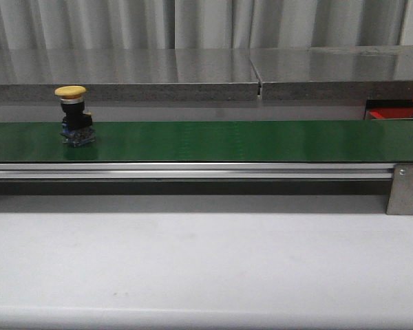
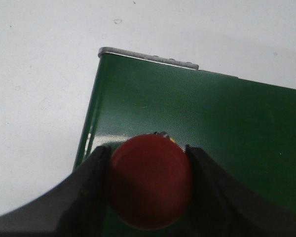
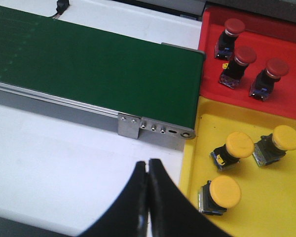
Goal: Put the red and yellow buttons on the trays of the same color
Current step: 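Set the red button on the belt and open the left gripper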
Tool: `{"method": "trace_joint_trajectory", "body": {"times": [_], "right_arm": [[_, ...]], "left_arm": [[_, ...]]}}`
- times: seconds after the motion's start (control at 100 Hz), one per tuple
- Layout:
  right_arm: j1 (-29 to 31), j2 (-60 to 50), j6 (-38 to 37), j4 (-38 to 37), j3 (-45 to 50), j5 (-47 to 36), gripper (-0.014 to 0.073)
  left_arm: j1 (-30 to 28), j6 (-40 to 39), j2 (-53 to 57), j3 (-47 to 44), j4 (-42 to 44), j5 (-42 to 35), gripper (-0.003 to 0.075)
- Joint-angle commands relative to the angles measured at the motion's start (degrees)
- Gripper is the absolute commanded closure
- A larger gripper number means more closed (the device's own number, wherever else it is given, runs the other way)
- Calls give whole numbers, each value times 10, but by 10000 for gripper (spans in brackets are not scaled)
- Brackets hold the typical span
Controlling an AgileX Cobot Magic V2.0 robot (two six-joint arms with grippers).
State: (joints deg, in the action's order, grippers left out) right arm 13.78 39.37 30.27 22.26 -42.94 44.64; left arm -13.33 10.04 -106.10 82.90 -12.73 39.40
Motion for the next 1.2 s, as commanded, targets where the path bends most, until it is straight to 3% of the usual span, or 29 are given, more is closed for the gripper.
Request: {"method": "trace_joint_trajectory", "body": {"times": [0.0, 0.12, 0.19, 0.33, 0.75, 1.19], "right_arm": [[0, 0, 4, 13, -13, -31, 712], [0, 0, 4, 13, -13, -31, 712], [0, 0, 4, 13, -13, -31, 712], [0, 0, 4, 13, -13, -31, 712], [0, 0, 4, 13, -13, -31, 712], [0, 0, 4, 13, -13, -31, 712]], "left_arm": [[4, -1, 29, 17, -8, -11, 418], [4, -1, 29, 17, -10, -11, 104], [4, -1, 29, 17, -18, -11, 3], [11, -1, 36, 18, -23, -16, 64], [61, 18, 110, 18, -23, -59, 64], [66, 28, 229, 7, -23, -76, 84]]}}
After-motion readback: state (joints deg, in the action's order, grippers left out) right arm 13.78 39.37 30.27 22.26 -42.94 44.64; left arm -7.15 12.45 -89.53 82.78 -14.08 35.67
